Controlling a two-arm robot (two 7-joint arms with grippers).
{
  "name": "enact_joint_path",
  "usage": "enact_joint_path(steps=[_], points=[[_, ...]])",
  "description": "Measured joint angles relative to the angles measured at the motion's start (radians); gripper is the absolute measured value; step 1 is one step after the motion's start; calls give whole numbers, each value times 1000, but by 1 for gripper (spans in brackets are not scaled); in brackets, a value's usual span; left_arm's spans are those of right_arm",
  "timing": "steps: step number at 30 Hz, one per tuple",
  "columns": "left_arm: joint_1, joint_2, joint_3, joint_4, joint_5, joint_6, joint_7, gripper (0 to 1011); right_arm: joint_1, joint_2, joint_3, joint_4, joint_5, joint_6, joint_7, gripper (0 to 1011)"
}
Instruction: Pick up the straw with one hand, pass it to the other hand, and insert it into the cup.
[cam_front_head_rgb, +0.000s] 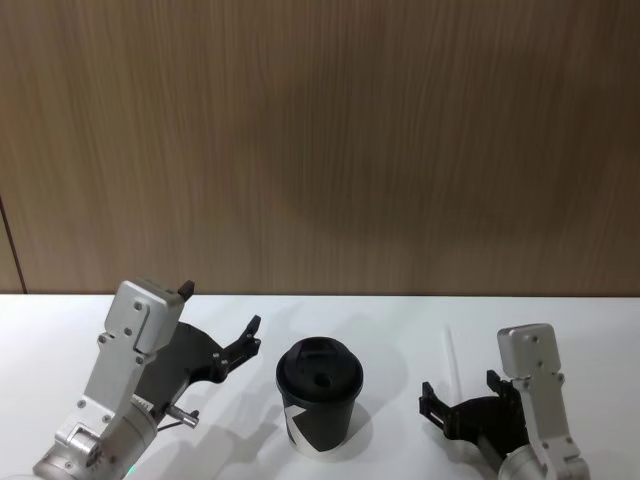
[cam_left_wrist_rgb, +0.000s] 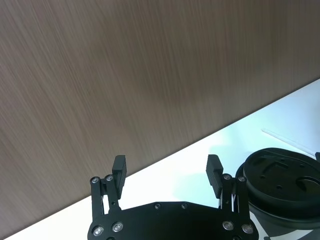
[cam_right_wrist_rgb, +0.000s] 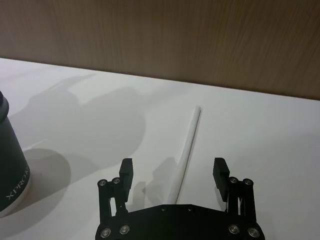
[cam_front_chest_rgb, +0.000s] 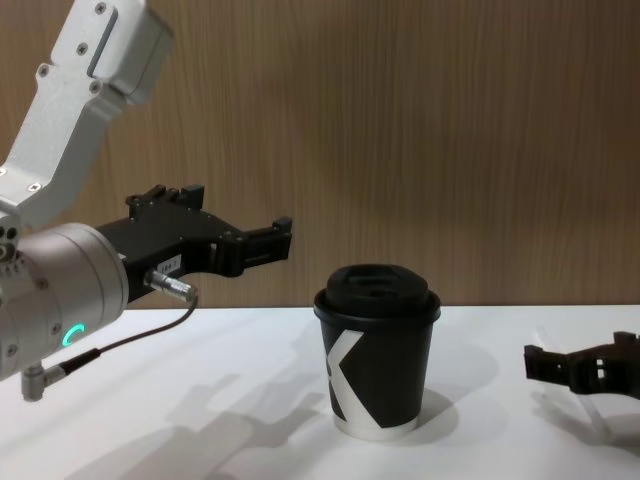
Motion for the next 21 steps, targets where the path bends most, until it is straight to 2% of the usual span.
enact_joint_path(steps=[9,21], points=[[0,0,0,0,0,0,0,1003,-15,-30,24,-25,31,68,0,1001],[0,0,0,0,0,0,0,1003,-19,-47,39,-43,43,119,-2,1001]])
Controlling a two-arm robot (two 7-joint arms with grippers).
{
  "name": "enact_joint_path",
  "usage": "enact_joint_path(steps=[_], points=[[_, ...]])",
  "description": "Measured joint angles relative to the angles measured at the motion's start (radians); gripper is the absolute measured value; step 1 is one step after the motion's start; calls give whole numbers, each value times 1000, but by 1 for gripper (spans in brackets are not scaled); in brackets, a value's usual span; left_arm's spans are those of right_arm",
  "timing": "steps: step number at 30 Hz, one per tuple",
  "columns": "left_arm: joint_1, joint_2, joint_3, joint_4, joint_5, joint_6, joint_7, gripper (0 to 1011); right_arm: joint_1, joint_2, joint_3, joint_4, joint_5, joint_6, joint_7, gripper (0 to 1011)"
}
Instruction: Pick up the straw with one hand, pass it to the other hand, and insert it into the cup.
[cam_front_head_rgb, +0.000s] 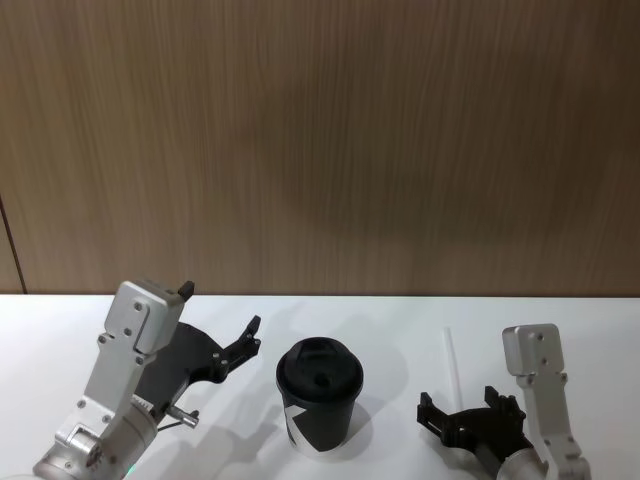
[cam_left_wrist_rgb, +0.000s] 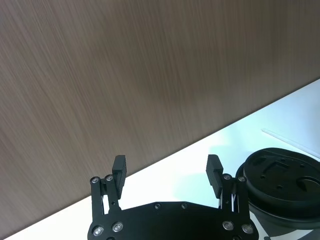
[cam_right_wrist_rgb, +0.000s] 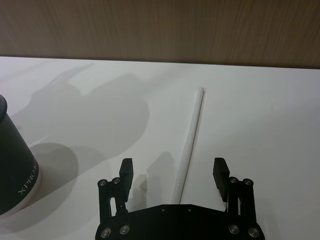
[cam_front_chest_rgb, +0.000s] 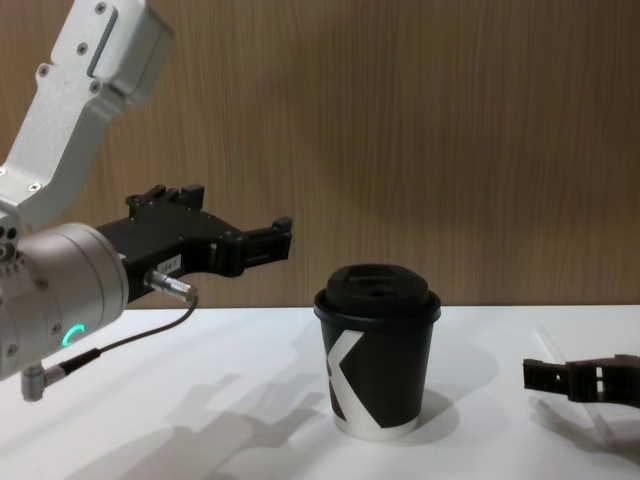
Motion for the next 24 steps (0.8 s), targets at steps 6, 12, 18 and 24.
enact_joint_path(steps=[6,12,18,24], points=[[0,0,0,0,0,0,0,1003,0,-2,3,-7,0,20,4,1001],[0,0,0,0,0,0,0,1003,-2,-2,4,-13,-2,35,10,1001],[0,0,0,0,0,0,0,1003,-5,-2,6,-17,-6,49,15,1001],[0,0,0,0,0,0,0,1003,-7,-6,8,-19,-9,61,20,1001]])
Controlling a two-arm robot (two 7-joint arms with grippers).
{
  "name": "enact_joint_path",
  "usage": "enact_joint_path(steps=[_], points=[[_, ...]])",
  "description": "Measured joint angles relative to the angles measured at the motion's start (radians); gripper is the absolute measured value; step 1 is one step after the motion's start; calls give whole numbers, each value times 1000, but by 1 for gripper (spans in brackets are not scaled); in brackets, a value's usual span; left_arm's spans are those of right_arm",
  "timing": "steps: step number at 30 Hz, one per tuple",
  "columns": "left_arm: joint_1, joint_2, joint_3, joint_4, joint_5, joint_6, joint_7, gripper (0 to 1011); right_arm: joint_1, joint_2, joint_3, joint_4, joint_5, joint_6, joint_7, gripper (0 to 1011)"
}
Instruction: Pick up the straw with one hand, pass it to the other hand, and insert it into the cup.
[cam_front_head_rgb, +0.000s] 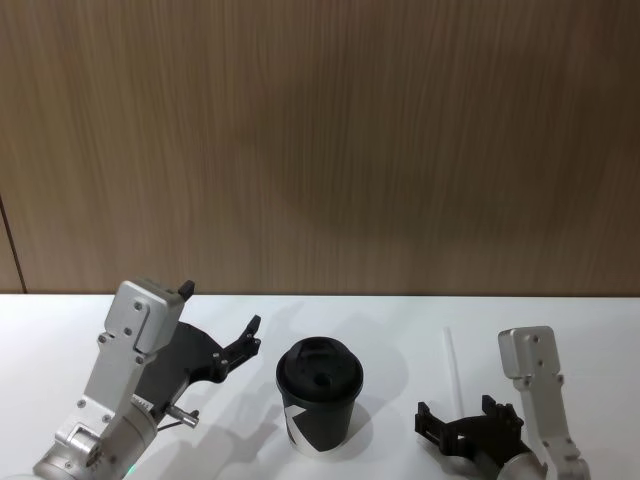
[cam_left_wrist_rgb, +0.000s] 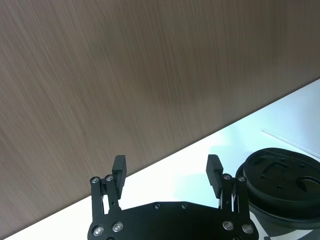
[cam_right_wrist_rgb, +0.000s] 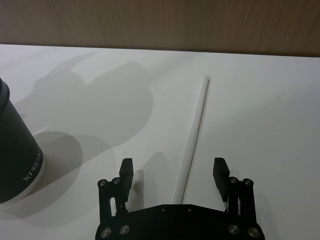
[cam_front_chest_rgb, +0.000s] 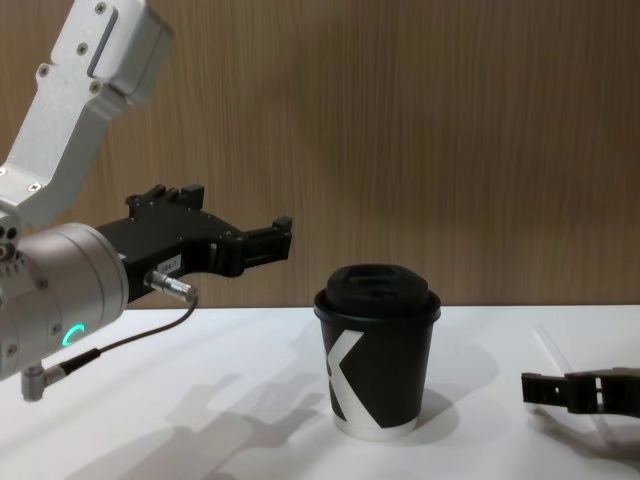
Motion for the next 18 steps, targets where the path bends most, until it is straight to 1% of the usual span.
enact_joint_path(steps=[18], points=[[0,0,0,0,0,0,0,1003,0,-16,9,-3,-11,39,0,1001]])
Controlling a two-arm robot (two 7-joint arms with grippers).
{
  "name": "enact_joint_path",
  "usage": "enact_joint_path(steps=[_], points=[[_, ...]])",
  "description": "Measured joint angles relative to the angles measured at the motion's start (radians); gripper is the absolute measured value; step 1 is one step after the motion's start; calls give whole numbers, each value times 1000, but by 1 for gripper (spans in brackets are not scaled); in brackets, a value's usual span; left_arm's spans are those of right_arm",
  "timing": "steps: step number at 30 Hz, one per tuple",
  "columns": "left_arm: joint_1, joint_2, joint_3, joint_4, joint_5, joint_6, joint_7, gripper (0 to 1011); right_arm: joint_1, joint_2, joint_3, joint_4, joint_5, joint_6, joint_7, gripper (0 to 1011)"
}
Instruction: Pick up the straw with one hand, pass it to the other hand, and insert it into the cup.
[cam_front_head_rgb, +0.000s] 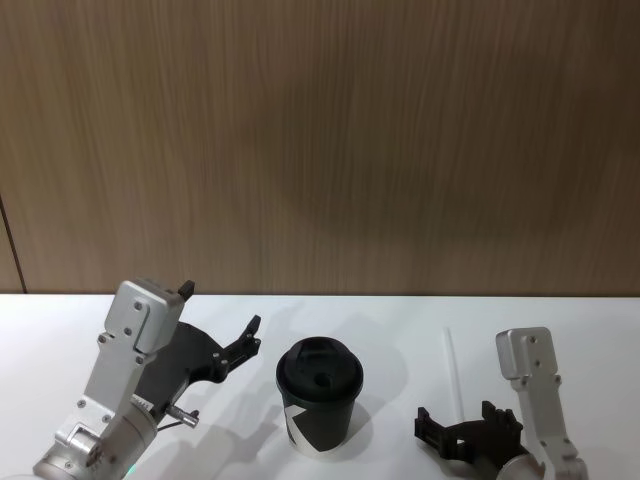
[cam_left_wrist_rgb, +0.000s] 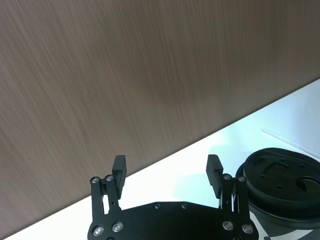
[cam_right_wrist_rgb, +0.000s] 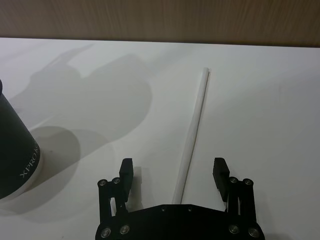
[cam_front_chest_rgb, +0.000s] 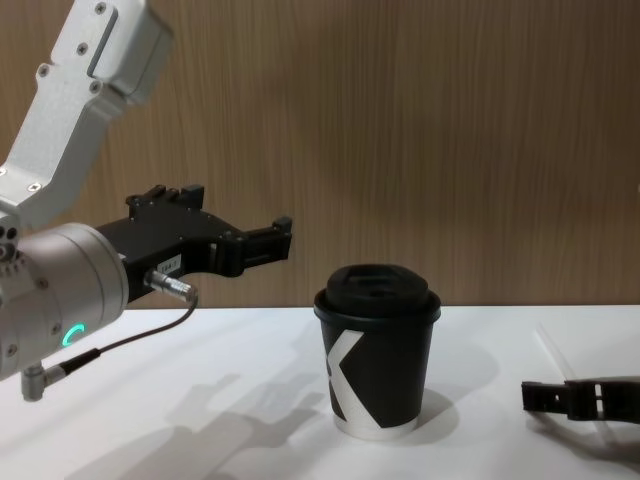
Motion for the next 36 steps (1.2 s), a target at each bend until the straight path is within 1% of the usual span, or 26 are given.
enact_joint_path(steps=[4,7,10,12,15,16,17,18,19,20,22,25,26,27,29,31,32,33,34,35,36], points=[[0,0,0,0,0,0,0,1003,1,-3,2,-1,-2,7,-3,1000],[0,0,0,0,0,0,0,1003,1,-4,3,-1,-4,10,-4,943],[0,0,0,0,0,0,0,1003,1,-5,4,-1,-5,13,-4,869],[0,0,0,0,0,0,0,1003,2,-6,5,-2,-5,15,-5,802],[0,0,0,0,0,0,0,1003,2,-7,5,-2,-6,17,-5,744],[0,0,0,0,0,0,0,1003,2,-7,5,-2,-6,18,-5,688],[0,0,0,0,0,0,0,1003,2,-7,5,-2,-6,18,-5,676],[0,0,0,0,0,0,0,1003,2,-8,6,-2,-6,19,-6,629],[0,0,0,0,0,0,0,1003,2,-8,6,-2,-6,20,-6,608],[0,0,0,0,0,0,0,1003,2,-8,6,-2,-7,20,-6,549],[0,0,0,0,0,0,0,1002,2,-8,6,-2,-7,21,-6,509],[0,0,0,0,0,0,0,1003,2,-8,6,-2,-7,22,-6,406],[0,0,0,0,0,0,0,1003,2,-8,6,-2,-7,22,-6,388],[0,0,0,0,0,0,0,1003,2,-8,7,-2,-7,23,-6,329],[0,0,0,0,0,0,0,1003,2,-9,7,-2,-8,23,-6,283],[0,0,0,0,0,0,0,1003,2,-9,7,-1,-8,24,-6,207],[0,0,0,0,0,0,0,1003,2,-9,7,-1,-8,24,-6,189],[0,0,0,0,0,0,0,1003,2,-9,7,-1,-8,24,-6,148],[0,0,0,0,0,0,0,1003,2,-9,7,-1,-8,24,-6,134],[0,0,0,0,0,0,0,1003,2,-9,7,-1,-8,24,-6,94],[0,0,0,0,0,0,0,1003,2,-9,7,-1,-8,24,-6,88]])
